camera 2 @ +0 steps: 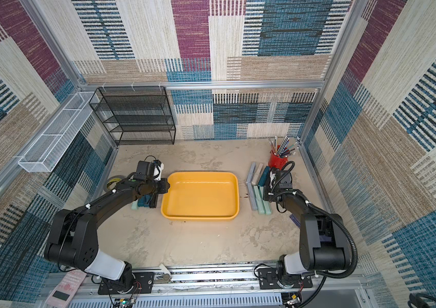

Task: Put the pruning pliers into the storage box
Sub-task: Pick up the pruning pliers from the center of the board.

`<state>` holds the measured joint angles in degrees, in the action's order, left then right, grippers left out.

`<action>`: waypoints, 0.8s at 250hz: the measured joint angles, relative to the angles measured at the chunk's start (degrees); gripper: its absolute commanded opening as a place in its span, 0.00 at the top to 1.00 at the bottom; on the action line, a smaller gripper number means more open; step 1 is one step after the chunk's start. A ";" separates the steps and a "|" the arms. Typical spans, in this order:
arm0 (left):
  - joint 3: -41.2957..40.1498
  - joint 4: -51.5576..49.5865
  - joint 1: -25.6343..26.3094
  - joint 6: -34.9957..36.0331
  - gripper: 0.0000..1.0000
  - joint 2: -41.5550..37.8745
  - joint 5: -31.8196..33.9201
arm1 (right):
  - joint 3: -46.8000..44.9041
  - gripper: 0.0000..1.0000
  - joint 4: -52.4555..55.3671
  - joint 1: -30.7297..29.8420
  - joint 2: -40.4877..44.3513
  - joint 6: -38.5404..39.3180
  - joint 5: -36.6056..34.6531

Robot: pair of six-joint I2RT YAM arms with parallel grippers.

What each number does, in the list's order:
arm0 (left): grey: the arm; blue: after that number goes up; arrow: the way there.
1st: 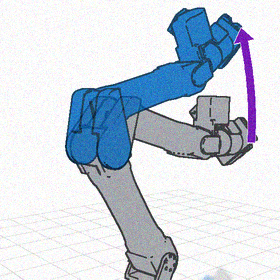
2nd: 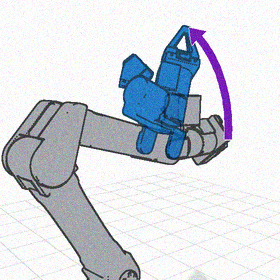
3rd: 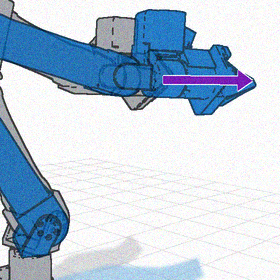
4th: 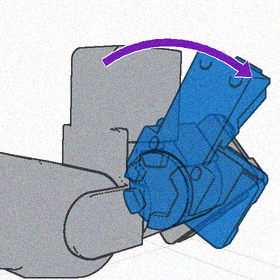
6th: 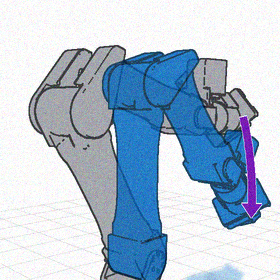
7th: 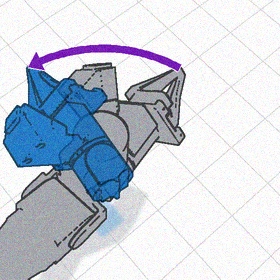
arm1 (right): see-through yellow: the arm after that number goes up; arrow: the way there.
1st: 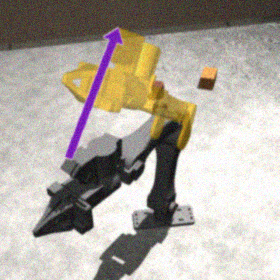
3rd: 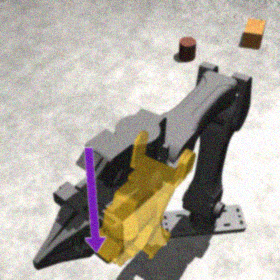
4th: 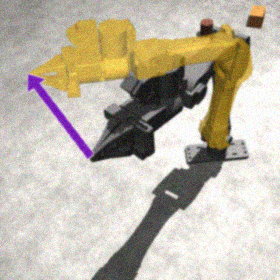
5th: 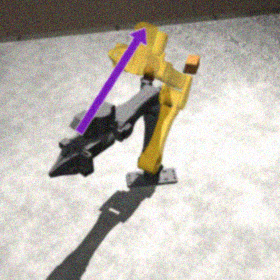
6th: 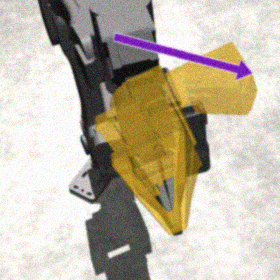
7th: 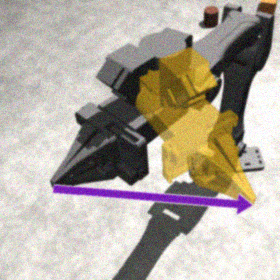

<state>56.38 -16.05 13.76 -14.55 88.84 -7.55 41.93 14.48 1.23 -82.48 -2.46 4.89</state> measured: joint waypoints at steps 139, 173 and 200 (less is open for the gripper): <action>0.24 -2.27 0.00 0.15 0.70 0.83 1.46 | 0.74 0.46 1.51 -0.50 0.20 0.11 1.60; 0.31 -2.40 0.02 0.15 0.71 1.07 1.64 | 0.96 0.46 1.75 -0.83 -0.59 0.22 2.03; 0.39 -2.64 0.02 0.15 0.71 1.53 1.64 | 1.22 0.46 1.88 -1.18 -1.29 0.37 2.08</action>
<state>56.77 -18.70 13.78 -14.39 90.37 -5.91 43.16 16.36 0.05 -83.77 -2.09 6.96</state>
